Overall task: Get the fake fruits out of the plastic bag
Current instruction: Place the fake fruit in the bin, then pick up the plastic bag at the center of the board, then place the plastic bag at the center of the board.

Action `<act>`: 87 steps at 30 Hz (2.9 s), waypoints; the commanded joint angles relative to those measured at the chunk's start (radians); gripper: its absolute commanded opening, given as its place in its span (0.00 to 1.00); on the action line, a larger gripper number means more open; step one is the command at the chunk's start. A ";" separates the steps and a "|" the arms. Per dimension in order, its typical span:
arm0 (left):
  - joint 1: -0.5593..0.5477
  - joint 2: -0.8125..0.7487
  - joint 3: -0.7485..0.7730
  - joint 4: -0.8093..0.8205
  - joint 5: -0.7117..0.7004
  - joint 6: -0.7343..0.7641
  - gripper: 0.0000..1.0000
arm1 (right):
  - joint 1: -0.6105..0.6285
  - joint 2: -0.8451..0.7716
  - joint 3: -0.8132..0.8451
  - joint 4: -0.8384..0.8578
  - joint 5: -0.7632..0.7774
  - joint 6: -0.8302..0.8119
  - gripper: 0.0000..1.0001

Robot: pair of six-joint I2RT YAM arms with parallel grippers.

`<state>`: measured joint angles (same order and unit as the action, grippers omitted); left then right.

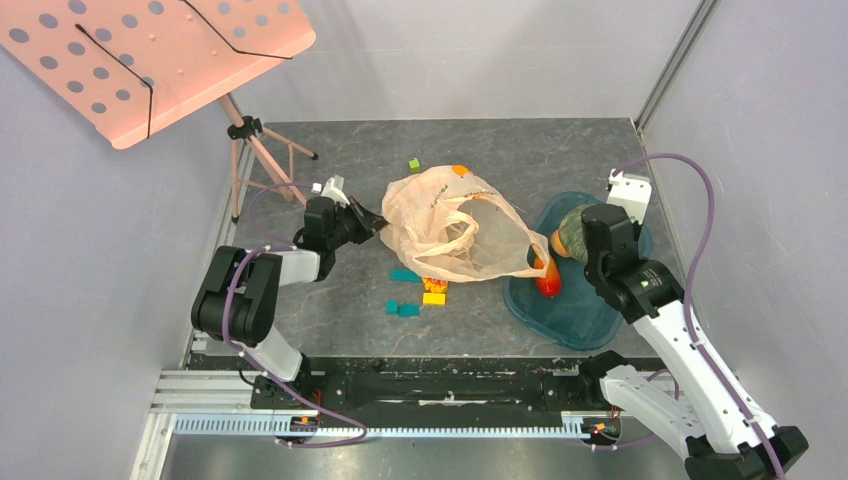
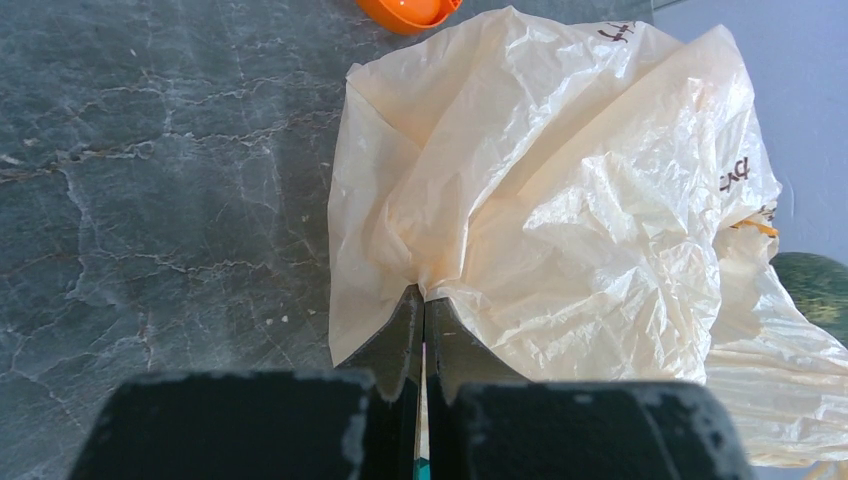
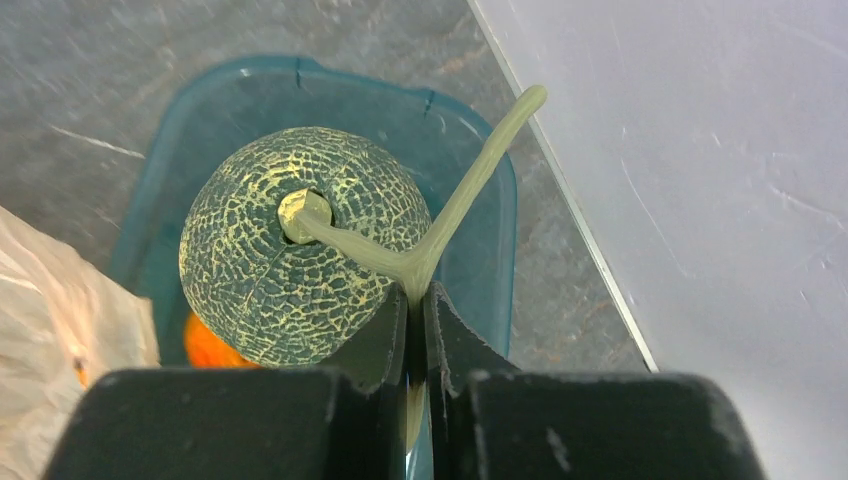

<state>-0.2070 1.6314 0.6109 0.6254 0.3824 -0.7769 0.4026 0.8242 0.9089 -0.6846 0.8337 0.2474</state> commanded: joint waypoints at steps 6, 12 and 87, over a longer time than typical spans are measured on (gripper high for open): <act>0.006 0.036 -0.021 0.143 0.070 -0.054 0.02 | -0.015 0.008 -0.085 -0.111 0.064 0.069 0.00; 0.006 0.036 -0.017 0.125 0.052 -0.065 0.02 | -0.017 0.003 -0.128 -0.148 0.014 0.081 0.00; -0.175 -0.051 0.941 -1.094 -0.109 0.482 0.29 | -0.019 -0.216 -0.045 0.122 -0.120 -0.117 0.98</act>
<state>-0.3885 1.6184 1.6600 -0.4221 0.3763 -0.3721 0.3859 0.6022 0.8772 -0.6094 0.7300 0.1368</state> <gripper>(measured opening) 0.235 0.976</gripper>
